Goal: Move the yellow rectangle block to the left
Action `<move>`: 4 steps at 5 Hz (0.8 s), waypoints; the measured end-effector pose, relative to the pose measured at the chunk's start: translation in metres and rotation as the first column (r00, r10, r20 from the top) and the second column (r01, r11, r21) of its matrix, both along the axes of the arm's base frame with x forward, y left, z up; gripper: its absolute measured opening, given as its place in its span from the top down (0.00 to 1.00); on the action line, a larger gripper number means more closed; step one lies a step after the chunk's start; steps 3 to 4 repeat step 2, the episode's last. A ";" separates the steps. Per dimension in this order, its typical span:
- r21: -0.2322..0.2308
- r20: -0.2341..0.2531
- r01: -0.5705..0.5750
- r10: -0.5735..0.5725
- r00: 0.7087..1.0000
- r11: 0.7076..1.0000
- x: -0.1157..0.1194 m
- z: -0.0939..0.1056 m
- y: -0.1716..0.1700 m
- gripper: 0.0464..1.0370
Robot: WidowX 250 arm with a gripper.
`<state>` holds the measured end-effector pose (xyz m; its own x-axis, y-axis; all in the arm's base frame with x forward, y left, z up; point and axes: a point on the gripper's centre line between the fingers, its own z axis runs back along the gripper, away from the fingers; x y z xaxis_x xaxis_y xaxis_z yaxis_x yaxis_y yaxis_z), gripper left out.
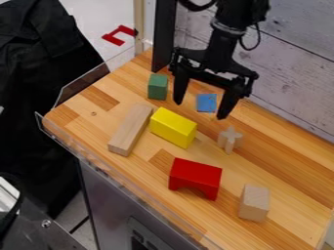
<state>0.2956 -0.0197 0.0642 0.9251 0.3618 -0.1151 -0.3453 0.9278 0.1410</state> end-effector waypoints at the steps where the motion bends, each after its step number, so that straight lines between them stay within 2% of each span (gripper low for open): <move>1: 0.027 0.023 -0.023 0.022 0.999 0.999 0.003 -0.001 -0.002 0.04; 2: -0.063 0.046 0.016 -0.013 0.999 0.998 -0.002 -0.013 -0.010 0.04; 4: -0.063 0.046 0.016 -0.013 0.999 0.998 -0.002 -0.013 -0.010 0.04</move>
